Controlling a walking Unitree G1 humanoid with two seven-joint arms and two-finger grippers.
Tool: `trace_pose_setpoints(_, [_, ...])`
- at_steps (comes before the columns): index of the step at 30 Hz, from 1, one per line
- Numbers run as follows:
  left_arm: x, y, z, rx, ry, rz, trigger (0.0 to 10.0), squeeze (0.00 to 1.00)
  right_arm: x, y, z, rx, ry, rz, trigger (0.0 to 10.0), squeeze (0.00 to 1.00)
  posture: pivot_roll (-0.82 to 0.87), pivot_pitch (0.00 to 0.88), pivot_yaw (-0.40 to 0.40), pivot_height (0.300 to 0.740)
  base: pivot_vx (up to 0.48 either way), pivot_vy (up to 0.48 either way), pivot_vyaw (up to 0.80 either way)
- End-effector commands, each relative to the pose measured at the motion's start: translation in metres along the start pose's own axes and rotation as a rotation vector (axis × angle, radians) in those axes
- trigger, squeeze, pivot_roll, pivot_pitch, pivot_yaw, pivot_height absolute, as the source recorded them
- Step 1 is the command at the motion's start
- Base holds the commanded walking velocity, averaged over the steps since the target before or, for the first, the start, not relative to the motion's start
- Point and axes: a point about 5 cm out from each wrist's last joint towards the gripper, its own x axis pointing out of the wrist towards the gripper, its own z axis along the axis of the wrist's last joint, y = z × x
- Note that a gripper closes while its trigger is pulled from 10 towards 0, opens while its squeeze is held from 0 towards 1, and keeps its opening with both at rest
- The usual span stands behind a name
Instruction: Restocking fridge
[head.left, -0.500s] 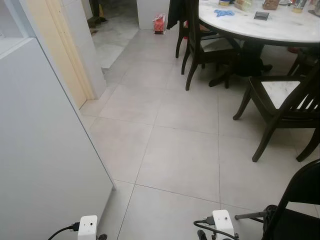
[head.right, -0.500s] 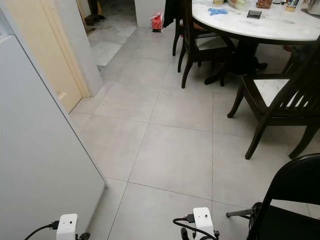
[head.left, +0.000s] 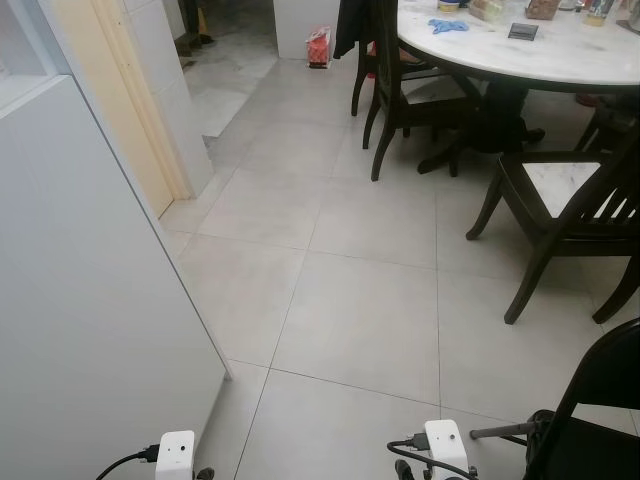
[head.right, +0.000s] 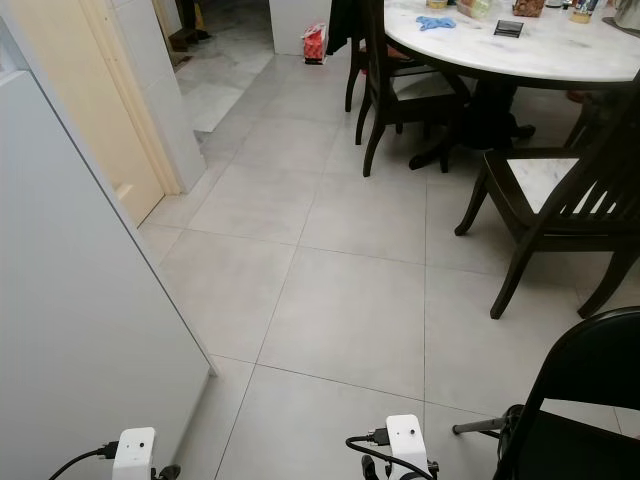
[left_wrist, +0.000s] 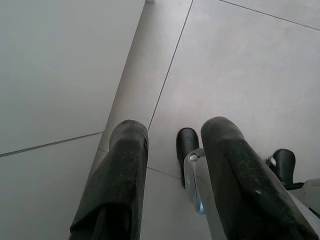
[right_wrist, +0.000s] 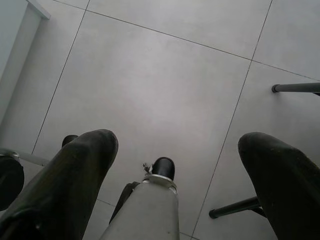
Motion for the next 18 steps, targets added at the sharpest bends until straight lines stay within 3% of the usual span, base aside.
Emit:
trace_pose_setpoints(1, [0.0015,0.0003,-0.0018,0.047,0.079,-0.012,10.0,0.00,-0.0066,-0.0494,0.0150,0.183,-0.022,-0.127,10.0,0.00,-0.05,0.000,0.002,0.740,0.000,0.000,0.00])
trace_pose_setpoints(18, [0.0015,0.0003,-0.0018,0.047,0.079,-0.012,10.0,0.00,-0.0066,-0.0494,0.0150,0.183,-0.022,-0.127,10.0,0.00,-0.05,0.000,0.002,0.740,0.000,0.000,0.00])
